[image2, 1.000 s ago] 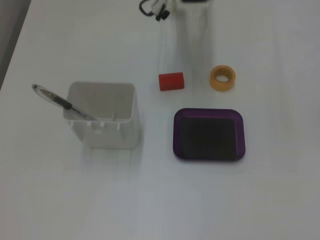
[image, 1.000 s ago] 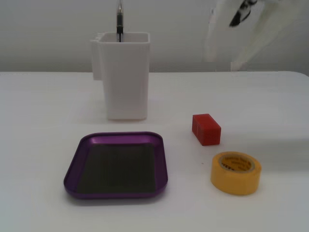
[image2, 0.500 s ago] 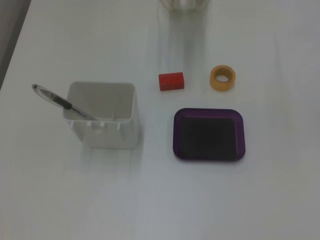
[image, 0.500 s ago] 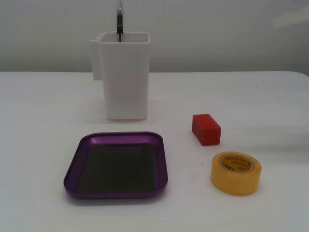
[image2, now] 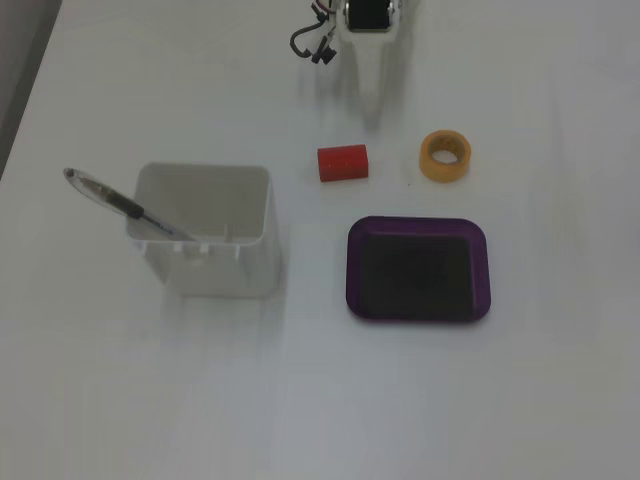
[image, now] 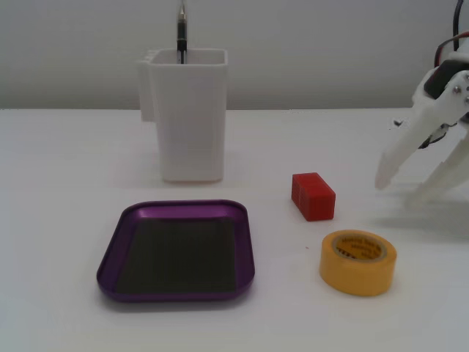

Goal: Remove the yellow tape from the box.

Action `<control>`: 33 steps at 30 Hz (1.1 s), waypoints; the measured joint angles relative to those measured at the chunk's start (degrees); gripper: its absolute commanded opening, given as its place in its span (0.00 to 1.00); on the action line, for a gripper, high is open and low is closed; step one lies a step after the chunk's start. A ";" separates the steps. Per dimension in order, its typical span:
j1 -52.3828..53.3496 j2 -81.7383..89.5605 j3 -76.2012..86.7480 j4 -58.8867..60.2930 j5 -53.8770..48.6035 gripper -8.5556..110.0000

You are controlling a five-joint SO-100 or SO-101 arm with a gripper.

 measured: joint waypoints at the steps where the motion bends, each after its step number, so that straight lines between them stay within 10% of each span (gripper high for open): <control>1: 0.00 0.00 0.62 -0.35 0.62 0.14; 33: 0.00 0.00 3.96 -0.62 1.41 0.07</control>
